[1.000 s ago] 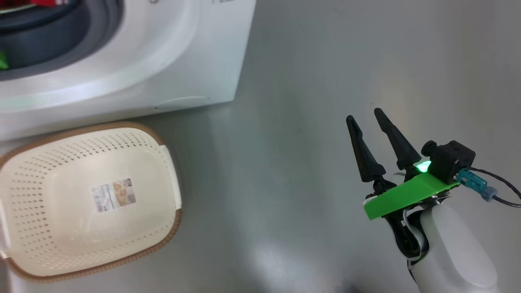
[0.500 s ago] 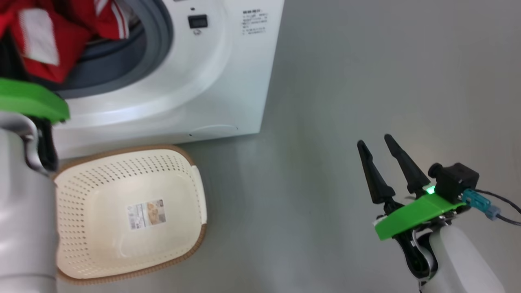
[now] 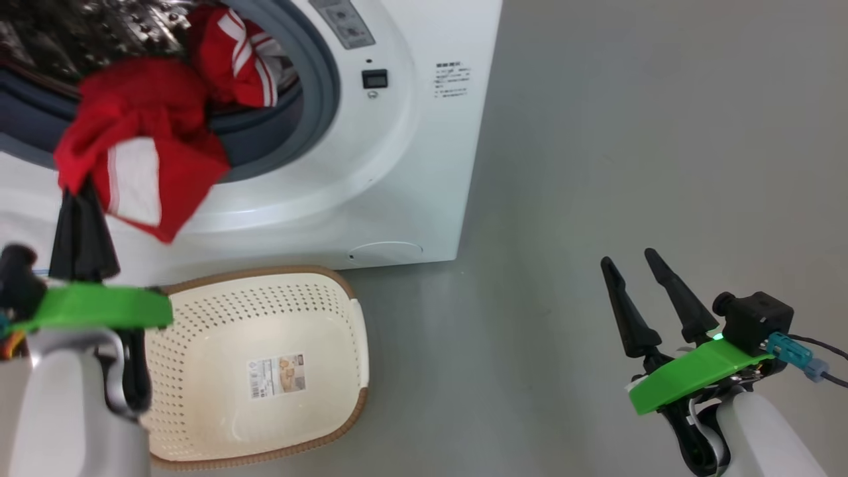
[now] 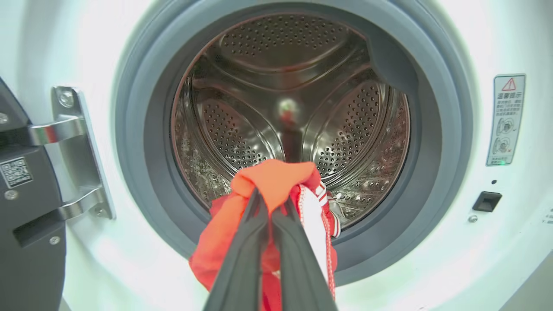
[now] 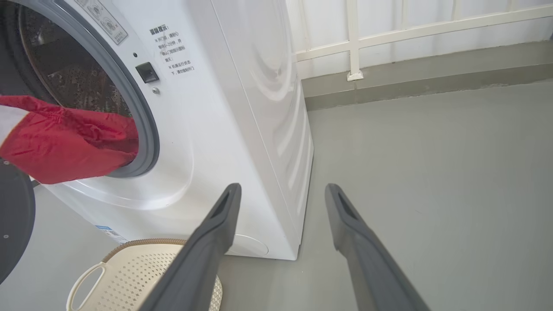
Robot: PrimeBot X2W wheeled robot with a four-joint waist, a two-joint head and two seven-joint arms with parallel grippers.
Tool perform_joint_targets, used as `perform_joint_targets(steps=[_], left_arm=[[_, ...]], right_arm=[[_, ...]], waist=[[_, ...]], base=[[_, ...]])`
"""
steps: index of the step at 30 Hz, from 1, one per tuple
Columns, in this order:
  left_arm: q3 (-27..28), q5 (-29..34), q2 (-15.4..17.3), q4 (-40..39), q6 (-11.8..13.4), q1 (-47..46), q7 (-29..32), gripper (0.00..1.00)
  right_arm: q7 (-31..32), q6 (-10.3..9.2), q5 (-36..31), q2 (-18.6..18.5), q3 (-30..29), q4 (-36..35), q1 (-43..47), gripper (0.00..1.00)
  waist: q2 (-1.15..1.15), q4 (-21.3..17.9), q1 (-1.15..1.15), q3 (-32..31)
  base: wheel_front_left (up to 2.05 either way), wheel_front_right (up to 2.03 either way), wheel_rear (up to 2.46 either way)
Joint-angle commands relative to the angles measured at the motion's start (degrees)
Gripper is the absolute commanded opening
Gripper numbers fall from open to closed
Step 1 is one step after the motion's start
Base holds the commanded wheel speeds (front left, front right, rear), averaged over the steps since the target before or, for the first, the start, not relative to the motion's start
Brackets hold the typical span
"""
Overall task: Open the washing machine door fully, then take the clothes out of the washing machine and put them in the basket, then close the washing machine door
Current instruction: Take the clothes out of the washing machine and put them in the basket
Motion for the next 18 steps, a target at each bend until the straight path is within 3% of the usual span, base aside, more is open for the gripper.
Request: perform_joint_targets(steps=[1, 10, 18], left_arm=[[2.0, 0.4, 1.3, -3.9, -0.8, 2.2, -0.5, 0.00], [2.2, -0.2, -1.1, -17.9, -0.5, 15.6, -0.5, 0.00], [0.0, -2.3, -1.5, -24.8, 2.1, 25.2, -0.4, 0.00]], right_arm=[[-0.7, 0.09, 0.5, -0.5, 0.6, -1.5, 1.5, 1.00], [-0.7, 0.09, 0.4, -0.9, -0.5, -1.9, 2.3, 1.00], [-0.7, 0.09, 0.4, -1.2, -0.5, -2.1, 1.8, 1.00]], waist=[[0.00, 0.9, 0.00, -0.8], [0.00, 2.0, 0.00, -0.7], [0.00, 2.1, 0.00, 0.2]], base=[[0.00, 0.00, 0.00], [0.00, 0.00, 0.00], [0.00, 0.00, 0.00]])
